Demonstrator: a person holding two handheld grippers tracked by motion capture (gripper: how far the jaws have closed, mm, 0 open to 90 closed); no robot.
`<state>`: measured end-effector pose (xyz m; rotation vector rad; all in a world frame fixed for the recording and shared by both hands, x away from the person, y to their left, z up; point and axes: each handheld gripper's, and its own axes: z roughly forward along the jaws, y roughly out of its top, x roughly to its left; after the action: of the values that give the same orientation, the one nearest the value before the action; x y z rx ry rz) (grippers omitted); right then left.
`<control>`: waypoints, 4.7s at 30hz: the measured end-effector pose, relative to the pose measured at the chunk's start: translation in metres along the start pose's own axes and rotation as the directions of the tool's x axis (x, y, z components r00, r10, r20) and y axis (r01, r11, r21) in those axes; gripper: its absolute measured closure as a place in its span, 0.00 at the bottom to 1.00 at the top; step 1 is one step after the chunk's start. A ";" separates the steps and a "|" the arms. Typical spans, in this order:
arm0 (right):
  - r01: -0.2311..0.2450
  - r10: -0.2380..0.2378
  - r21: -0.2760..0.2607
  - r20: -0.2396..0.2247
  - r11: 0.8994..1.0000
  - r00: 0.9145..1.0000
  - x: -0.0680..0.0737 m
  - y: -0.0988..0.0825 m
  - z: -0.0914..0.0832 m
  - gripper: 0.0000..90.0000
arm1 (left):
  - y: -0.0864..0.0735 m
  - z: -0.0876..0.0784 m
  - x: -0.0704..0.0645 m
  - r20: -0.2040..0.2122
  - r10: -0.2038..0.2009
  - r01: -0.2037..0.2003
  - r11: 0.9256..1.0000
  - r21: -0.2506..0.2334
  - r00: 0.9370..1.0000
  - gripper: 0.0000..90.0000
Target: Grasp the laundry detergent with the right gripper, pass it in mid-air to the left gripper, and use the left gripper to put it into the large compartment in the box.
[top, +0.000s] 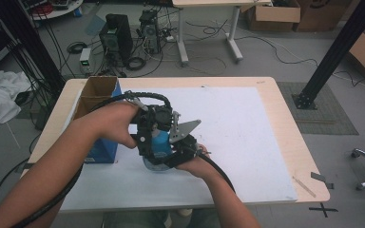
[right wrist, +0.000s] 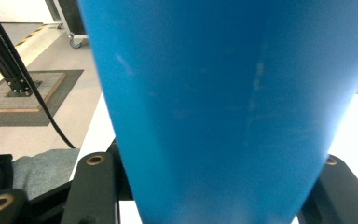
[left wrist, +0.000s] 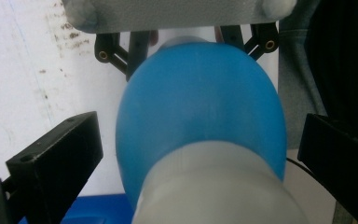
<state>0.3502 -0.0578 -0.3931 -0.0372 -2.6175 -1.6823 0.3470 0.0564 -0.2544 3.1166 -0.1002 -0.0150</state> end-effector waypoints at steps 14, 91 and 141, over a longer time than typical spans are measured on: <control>-0.010 0.010 -0.002 0.002 1.000 1.000 -0.002 -0.001 0.001 0.49 | 0.002 0.003 0.000 -0.020 -0.005 0.006 1.000 0.020 1.000 0.10; 0.011 -0.008 -0.059 0.042 0.998 0.999 -0.003 0.001 -0.009 0.37 | 0.010 -0.012 -0.001 -0.079 -0.069 0.075 0.994 0.075 0.994 0.43; 0.010 -0.018 0.592 0.007 0.806 1.000 -0.013 0.024 -0.110 0.00 | -0.064 -0.136 0.055 -0.004 -0.717 0.717 0.697 -0.012 0.697 0.42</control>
<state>0.3653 -0.1476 -0.3265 -0.0127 -3.0234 -0.7863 0.4075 0.1197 -0.1206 2.9059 1.1198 -0.0162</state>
